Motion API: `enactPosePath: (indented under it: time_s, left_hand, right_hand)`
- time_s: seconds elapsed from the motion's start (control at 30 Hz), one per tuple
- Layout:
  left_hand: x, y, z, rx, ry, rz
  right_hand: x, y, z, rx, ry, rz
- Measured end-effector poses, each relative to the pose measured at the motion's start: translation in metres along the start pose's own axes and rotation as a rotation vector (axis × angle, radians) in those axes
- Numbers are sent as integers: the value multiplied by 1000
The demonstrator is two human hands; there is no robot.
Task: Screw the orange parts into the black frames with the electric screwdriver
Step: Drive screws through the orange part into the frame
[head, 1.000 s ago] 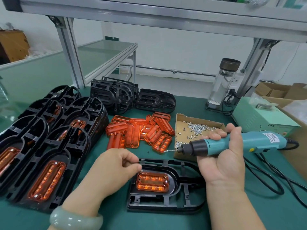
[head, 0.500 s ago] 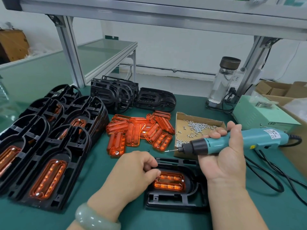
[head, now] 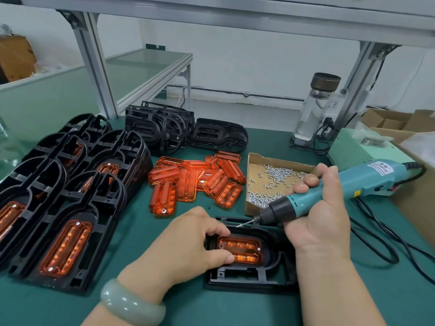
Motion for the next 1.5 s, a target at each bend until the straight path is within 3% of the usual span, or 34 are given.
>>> enactPosePath:
  time_s: [0.27,1.5]
  left_hand:
    - [5,-1,-2,24,27,-28]
    - [3,0,-2,22,5,-2]
  right_hand:
    - [-8,-14,-8,73,48,-188]
    - [-20,-42,-24,240,158,-350]
Point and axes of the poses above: each hand's wrist, its own z-axis towards the middle knuckle, its own y-axis out of the back of the hand, x = y × z, the point moved 10 cm from there along z, towards the middle knuckle, and after that the axes turned 11 degrees about -y, right-handed, at the moved point
